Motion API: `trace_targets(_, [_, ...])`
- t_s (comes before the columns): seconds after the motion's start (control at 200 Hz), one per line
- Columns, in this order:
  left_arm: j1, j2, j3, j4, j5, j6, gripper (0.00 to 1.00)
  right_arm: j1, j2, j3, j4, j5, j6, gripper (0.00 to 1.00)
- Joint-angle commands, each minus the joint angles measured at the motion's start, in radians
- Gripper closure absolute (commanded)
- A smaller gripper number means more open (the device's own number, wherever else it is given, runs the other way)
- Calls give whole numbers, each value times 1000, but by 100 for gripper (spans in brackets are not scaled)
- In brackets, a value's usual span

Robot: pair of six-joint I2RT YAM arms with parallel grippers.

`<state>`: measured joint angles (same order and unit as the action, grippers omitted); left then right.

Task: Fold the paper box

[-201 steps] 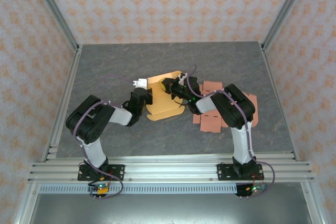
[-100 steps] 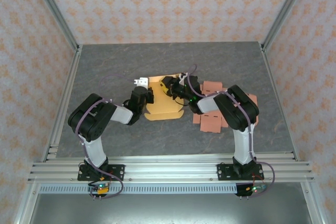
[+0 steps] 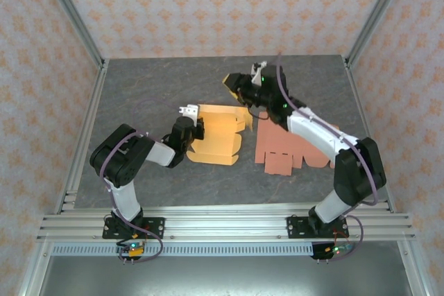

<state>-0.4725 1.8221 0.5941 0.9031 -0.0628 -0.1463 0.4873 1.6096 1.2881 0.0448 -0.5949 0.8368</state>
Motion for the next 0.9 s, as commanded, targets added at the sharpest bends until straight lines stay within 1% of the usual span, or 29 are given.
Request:
trace_targets(0.0, [-10, -15, -43, 98, 33, 32, 91, -20, 107, 246, -534, 16, -394, 56])
trace_targets(0.055, [-14, -13, -48, 92, 38, 31, 90, -20, 165, 334, -614, -67, -603, 52])
trace_targets(0.135, [-29, 2, -61, 116, 27, 46, 90, -19, 217, 390, -668, -98, -807, 47])
trace_targets(0.18, [-37, 13, -60, 120, 24, 60, 90, -19, 239, 405, -687, -103, -884, 44])
trace_targets(0.25, [-49, 16, -57, 120, 4, 71, 91, -20, 300, 468, -736, -114, -952, 44])
trace_targets(0.285, [-51, 13, -57, 119, -2, 68, 91, -18, 343, 518, -791, -127, -984, 44])
trace_targets(0.355, [-55, 17, -56, 122, -7, 65, 91, -8, 418, 586, -860, -167, -1034, 44])
trace_targets(0.44, [-63, 33, -56, 138, -15, 73, 91, 17, 467, 612, -894, -147, -1086, 44])
trace_targets(0.501, [-63, 36, -54, 143, -21, 71, 91, 25, 485, 606, -891, -129, -1085, 44])
trace_targets(0.646, [-64, 41, -54, 151, -22, 57, 91, 38, 529, 599, -896, -172, -1081, 47])
trace_targets(0.761, [-64, 40, -50, 159, -22, 45, 90, 52, 541, 585, -900, -135, -1077, 49])
trace_targets(0.816, [-64, 24, -48, 150, -15, 35, 86, 51, 542, 572, -888, -111, -1065, 51])
trace_targets(0.891, [-64, 4, -55, 151, -14, 27, 74, 52, 544, 560, -881, -83, -1059, 53])
